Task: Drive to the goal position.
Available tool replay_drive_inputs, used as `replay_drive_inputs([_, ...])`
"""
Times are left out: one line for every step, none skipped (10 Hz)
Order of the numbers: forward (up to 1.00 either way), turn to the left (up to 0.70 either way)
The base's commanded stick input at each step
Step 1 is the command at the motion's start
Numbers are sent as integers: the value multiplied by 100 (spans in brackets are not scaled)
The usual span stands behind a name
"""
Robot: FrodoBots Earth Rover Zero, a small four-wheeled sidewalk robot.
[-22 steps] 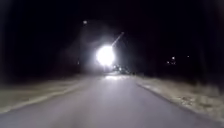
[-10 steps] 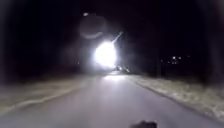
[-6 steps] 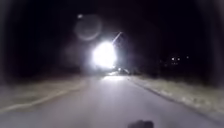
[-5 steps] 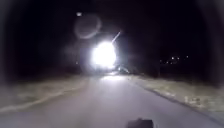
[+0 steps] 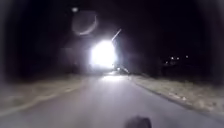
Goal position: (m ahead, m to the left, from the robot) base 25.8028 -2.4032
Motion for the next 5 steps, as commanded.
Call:
replay_drive_inputs([100,0])
replay_drive_inputs([100,20])
replay_drive_inputs([100,37])
replay_drive_inputs([100,31])
replay_drive_inputs([100,0])
